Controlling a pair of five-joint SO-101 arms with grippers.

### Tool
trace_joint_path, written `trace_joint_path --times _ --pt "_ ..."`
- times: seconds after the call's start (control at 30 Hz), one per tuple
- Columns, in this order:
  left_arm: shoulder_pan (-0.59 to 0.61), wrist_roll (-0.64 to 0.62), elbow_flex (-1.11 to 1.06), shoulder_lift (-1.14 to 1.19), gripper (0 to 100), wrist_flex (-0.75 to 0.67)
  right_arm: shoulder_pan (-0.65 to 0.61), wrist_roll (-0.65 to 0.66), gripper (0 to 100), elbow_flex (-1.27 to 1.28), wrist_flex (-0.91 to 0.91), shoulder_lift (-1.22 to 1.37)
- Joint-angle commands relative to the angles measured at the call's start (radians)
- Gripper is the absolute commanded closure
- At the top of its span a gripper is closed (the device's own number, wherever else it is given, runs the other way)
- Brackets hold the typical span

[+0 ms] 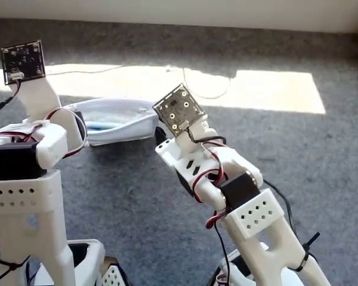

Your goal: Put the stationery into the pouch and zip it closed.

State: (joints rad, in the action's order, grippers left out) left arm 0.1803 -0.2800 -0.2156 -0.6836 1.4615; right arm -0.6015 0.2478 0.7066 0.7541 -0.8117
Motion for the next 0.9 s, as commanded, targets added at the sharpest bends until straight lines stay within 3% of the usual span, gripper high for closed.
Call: trace_joint_path --times 0.0,0.3,0.47,0.87 --pt "0.016 0.009 0.010 -0.013 99 -0.005 0.012 -0.003 88.5 0.028 -0.099 -0.004" --pt "0.016 0.011 0.010 -0.013 99 -0.005 0.010 0.000 87.7 0.070 -0.111 -0.013" --pt "0.018 0.011 0.010 -0.018 99 -0.005 0.010 0.000 75.5 0.065 -0.047 -0.013" --pt "0.018 0.011 0.010 -0.018 99 -0.003 0.012 0.002 75.4 0.064 -0.054 -0.013"
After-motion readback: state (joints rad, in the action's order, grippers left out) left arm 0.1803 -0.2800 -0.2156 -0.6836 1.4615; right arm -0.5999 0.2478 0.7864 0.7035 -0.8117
